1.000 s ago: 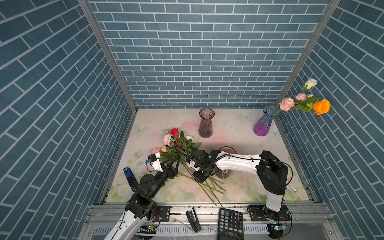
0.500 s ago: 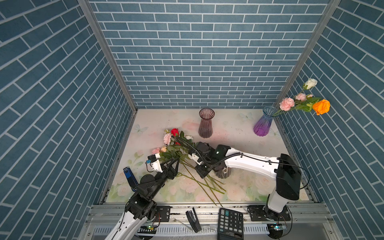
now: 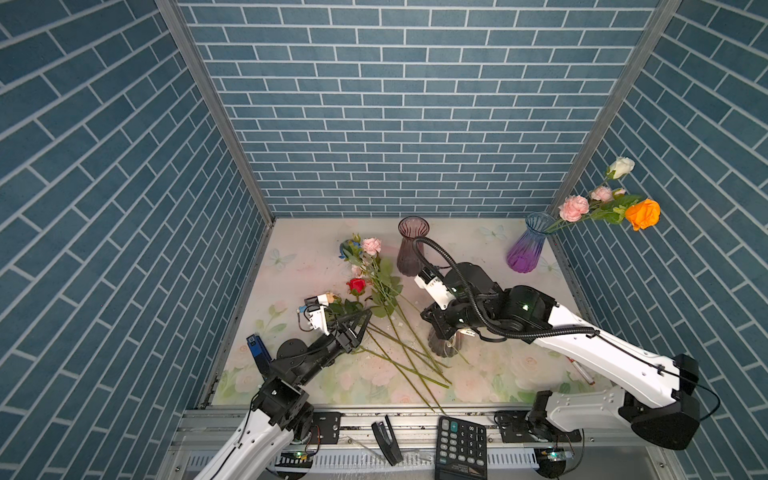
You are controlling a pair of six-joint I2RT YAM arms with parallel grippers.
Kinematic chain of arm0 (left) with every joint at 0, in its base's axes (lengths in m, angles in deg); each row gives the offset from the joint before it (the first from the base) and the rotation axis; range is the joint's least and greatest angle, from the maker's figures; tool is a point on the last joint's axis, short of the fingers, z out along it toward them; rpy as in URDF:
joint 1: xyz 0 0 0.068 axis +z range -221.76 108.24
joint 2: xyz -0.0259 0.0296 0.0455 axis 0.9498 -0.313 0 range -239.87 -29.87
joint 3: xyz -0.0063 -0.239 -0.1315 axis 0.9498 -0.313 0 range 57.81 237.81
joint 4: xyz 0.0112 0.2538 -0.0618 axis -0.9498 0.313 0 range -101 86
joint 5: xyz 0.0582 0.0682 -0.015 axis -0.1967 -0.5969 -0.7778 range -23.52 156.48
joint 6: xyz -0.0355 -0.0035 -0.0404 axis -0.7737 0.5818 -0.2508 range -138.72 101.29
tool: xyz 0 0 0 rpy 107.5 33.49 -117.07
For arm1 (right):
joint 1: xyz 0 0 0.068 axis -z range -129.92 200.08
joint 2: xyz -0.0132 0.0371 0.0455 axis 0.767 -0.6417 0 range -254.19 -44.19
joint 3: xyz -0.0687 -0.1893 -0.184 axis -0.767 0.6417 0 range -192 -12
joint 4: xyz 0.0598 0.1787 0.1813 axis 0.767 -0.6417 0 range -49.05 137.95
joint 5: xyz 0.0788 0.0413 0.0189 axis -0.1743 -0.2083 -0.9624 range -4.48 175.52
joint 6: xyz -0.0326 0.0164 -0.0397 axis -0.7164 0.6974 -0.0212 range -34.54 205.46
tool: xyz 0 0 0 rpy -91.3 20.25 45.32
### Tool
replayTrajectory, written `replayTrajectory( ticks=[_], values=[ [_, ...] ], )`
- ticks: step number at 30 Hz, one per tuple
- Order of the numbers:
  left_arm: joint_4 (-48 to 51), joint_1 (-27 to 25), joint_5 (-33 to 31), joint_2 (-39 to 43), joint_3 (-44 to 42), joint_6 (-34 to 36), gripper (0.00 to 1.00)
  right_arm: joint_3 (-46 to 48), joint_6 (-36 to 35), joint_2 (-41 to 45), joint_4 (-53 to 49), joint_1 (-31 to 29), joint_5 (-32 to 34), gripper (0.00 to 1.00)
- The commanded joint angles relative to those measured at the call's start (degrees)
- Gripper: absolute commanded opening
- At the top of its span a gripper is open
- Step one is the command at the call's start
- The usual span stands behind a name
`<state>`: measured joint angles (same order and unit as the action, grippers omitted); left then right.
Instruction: Arrange the flowers into the vase
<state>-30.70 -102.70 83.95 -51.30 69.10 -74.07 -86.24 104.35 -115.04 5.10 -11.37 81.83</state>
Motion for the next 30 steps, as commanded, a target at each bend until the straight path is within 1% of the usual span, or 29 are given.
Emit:
replayTrajectory(
  ticks=[1,6,10,12,14,15,17,18,24,28,30],
  values=[
    [-12.27,0.12,4.46,-5.04,3.48,-4.31,0.68,2.94,2.26,3.38,4.36,-0.05,-3.47,0.00],
    [-22.62,0.05,3.74,-13.61,4.57,-7.32,0.68,6.04,2.97,7.22,8.66,-0.11,-6.26,0.00],
    [-29.97,0.03,3.88,-19.72,5.75,-10.32,0.68,6.80,3.25,8.65,8.89,-0.14,-6.16,0.00],
    [-32.08,0.01,4.56,-21.86,6.99,-11.04,0.68,7.28,3.42,9.27,9.01,-0.14,-6.33,0.00],
    [-32.04,-0.08,5.19,-23.51,8.57,-11.09,0.67,7.74,3.60,9.72,9.26,-0.16,-6.95,0.00],
    [-31.68,-0.01,5.17,-24.00,9.11,-11.09,0.66,7.81,3.67,9.84,9.47,-0.14,-7.29,0.00],
    [-31.40,-0.04,4.06,-24.86,9.75,-11.82,0.58,8.14,3.69,10.15,9.62,-0.13,-8.00,0.00],
    [-31.87,-0.04,3.58,-25.23,9.88,-12.09,0.56,8.28,3.69,10.27,9.67,-0.13,-8.30,0.00],
    [-34.12,0.01,3.31,-28.27,11.89,-11.85,0.51,9.92,3.71,11.67,9.28,-0.11,-9.04,0.00],
    [-34.33,0.01,3.97,-30.64,12.79,-11.74,0.36,11.21,3.52,11.83,7.96,-0.15,-9.41,0.00],
    [-35.88,0.02,3.97,-31.47,12.64,-12.22,0.31,11.68,3.52,12.03,7.76,-0.16,-9.67,0.00]
  ],
)
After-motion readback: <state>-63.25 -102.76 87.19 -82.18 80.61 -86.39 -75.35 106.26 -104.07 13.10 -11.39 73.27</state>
